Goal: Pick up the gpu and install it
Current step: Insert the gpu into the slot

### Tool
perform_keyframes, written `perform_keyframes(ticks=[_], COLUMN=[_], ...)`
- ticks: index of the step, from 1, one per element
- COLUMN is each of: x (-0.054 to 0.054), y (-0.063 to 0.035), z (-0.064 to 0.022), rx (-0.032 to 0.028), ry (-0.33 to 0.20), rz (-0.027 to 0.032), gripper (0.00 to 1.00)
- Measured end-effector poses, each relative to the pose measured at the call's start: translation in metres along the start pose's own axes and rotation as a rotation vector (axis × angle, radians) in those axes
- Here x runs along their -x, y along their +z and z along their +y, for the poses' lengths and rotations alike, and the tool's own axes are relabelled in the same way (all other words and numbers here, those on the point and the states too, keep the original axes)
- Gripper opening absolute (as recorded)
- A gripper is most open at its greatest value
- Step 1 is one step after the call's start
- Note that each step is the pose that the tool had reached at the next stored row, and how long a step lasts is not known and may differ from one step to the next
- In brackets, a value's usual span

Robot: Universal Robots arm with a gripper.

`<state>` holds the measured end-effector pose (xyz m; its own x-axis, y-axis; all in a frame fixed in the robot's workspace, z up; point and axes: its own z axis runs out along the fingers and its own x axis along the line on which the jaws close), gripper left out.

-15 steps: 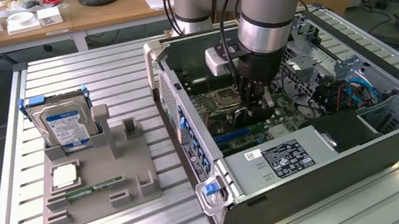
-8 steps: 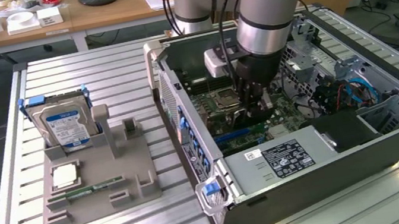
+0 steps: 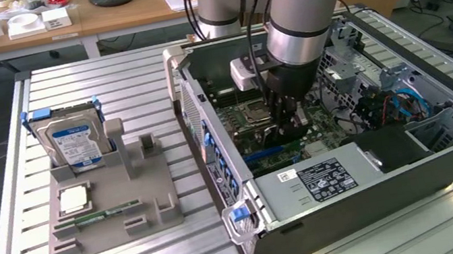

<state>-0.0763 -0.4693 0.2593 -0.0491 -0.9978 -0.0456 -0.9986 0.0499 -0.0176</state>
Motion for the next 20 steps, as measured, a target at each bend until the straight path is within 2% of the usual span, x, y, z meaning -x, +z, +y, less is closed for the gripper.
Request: perform_keyframes(ticks=[5,7,20], x=[0.0,0.0,-0.001], y=[0.0006,0.001,0.0027], z=[0.002,0.0063,0.0104], rx=[-0.0001,-0.0002,-0.0003], ry=[0.0,0.0,0.0], rz=[-0.0002,-0.0001,-0.0002], gripper=[0.27,0.27,0.27])
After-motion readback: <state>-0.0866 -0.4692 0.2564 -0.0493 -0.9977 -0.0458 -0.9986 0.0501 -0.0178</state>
